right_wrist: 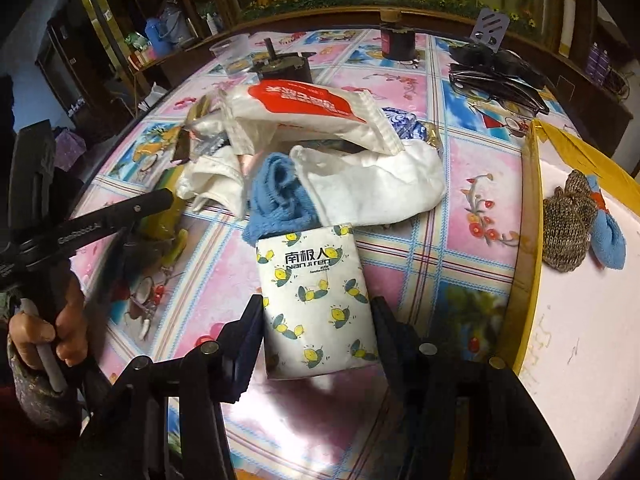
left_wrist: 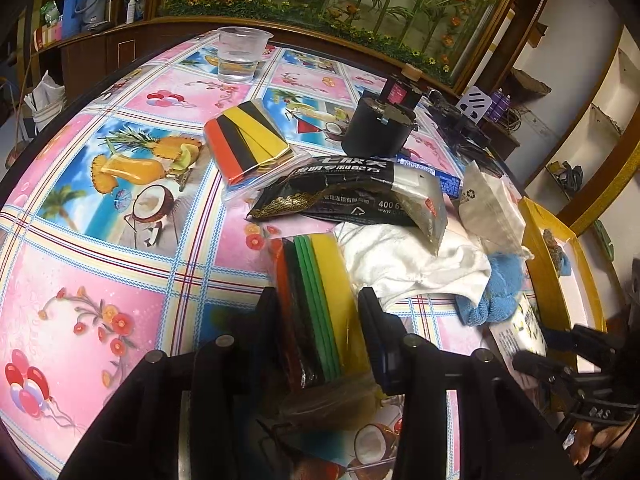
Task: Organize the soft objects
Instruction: 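Carry the sponges and tissue pack toward the yellow-rimmed box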
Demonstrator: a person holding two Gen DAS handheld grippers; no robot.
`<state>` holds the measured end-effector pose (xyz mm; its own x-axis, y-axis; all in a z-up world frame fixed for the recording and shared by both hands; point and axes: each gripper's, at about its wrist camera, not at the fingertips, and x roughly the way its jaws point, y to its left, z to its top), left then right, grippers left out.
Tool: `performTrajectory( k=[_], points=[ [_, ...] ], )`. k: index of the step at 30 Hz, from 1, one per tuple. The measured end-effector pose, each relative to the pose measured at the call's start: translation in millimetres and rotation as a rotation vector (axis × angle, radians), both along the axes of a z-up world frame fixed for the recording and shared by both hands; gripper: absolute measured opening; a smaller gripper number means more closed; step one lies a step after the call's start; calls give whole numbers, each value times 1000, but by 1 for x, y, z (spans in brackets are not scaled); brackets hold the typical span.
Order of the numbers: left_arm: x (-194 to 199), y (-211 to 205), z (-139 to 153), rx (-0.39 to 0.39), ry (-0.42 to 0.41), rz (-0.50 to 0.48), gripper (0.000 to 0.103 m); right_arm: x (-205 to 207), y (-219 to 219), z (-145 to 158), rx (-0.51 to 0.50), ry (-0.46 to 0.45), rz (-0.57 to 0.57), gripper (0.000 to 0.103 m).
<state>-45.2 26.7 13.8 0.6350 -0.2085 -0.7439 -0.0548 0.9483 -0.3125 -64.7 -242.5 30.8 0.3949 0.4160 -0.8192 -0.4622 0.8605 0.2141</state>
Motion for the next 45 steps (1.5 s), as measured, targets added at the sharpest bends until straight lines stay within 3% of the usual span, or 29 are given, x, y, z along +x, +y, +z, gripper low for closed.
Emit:
performTrajectory(
  k=[3, 6, 10, 13, 16, 17, 18, 21, 24, 26, 28, 29, 36, 40, 45],
  points=[
    [-7, -2, 7, 4, -46, -3, 38, -21, 6, 5, 116, -45, 31, 57],
    [-12, -7, 13, 12, -80, -14, 29, -35, 17, 8, 156, -128, 49, 57],
    [-18, -12, 17, 23, -109, -31, 27, -33, 11, 3, 227, -144, 10, 57],
    [-12, -13, 11, 61, -53, -20, 28, -29, 7, -5, 215, -135, -13, 57],
    [-8, -11, 6, 69, -10, -6, 47, -27, 0, -8, 255, -114, -15, 57],
    [-7, -11, 5, 81, 5, 7, 60, -26, -2, -8, 269, -112, -16, 57],
    [-5, -11, 4, 90, 16, 13, 66, -25, -3, -8, 286, -103, -12, 57],
    [0, -19, -1, 131, 64, 5, 74, -24, -4, -8, 305, -101, -6, 57],
    [5, -35, -5, 235, 97, -9, 83, -28, -2, -6, 312, -124, 17, 57],
    [7, -43, -7, 296, 114, -13, 81, -29, -3, -5, 322, -131, 21, 57],
    [6, -43, -4, 306, 102, 0, 61, -31, -5, -4, 327, -139, 18, 57],
    [5, -42, -3, 311, 96, 9, 45, -32, -5, -4, 329, -142, 20, 57],
    [-9, -28, 0, 281, 70, 29, 40, -38, -9, -2, 339, -172, 17, 57],
    [-21, -23, 11, 209, 16, 29, 40, -40, -11, -1, 344, -191, 12, 57],
    [-30, -33, 29, 184, -63, 7, 40, -40, -14, 0, 350, -202, -3, 57]
  ],
)
